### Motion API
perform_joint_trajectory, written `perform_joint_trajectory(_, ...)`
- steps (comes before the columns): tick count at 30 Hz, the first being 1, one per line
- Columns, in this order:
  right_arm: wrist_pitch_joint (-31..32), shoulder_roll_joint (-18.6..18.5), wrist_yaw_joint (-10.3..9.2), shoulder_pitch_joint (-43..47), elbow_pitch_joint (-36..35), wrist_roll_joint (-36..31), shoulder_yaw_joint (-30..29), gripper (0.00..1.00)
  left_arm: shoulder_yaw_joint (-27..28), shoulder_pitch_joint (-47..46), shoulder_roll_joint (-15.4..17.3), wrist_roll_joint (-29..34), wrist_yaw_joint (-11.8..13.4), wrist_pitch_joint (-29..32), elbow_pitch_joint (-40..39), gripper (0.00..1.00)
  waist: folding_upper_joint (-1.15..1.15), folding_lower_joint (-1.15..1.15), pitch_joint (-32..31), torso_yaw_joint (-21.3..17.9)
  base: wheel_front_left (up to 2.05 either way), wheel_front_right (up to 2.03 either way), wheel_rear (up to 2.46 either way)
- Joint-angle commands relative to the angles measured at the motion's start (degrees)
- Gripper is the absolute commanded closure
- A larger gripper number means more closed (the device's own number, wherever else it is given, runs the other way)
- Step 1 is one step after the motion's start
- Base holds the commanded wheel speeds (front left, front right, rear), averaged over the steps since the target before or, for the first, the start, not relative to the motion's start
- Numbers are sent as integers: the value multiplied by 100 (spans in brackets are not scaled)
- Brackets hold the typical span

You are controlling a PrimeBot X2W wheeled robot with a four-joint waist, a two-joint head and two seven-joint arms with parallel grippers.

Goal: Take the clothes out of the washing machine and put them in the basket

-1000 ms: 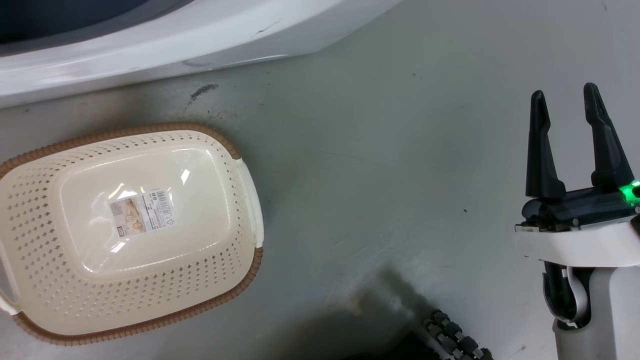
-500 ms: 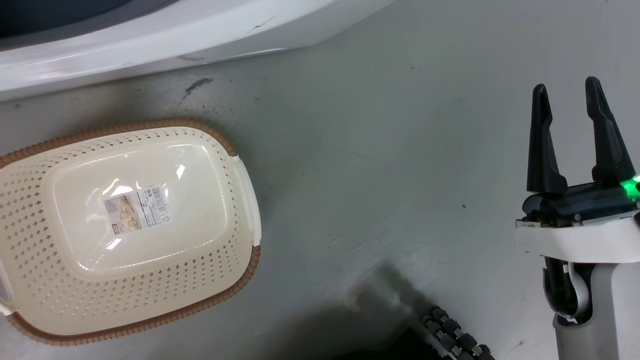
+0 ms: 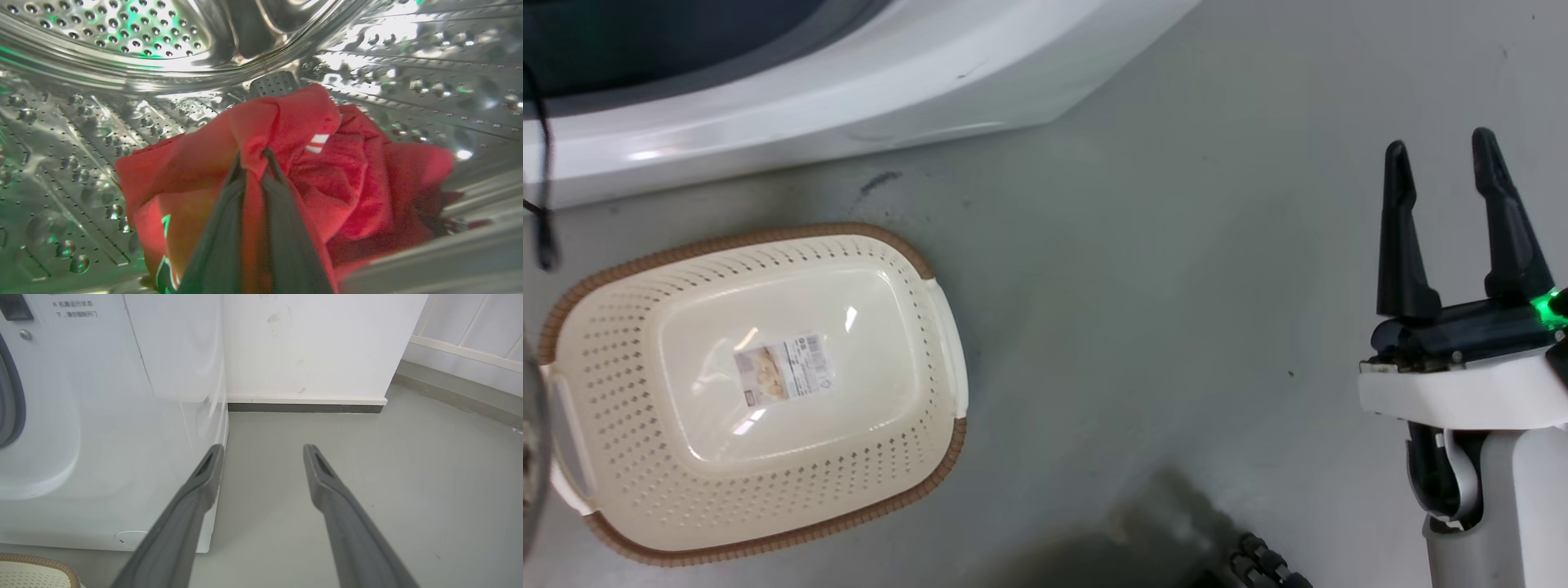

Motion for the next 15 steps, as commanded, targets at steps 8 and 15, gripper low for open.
perform_joint_trajectory(8,-12,9,-4,206,121,-248,46,0,-149,759,-345,-442,-5,-695,-1,100,0,0,-728,304,0,0,0)
perform_joint_trajectory(15,-12,8,-4,451,238,-465,22,0,-425,1485,-540,-888,-5,-1333,-207,100,0,0,-1293,561,0,0,0)
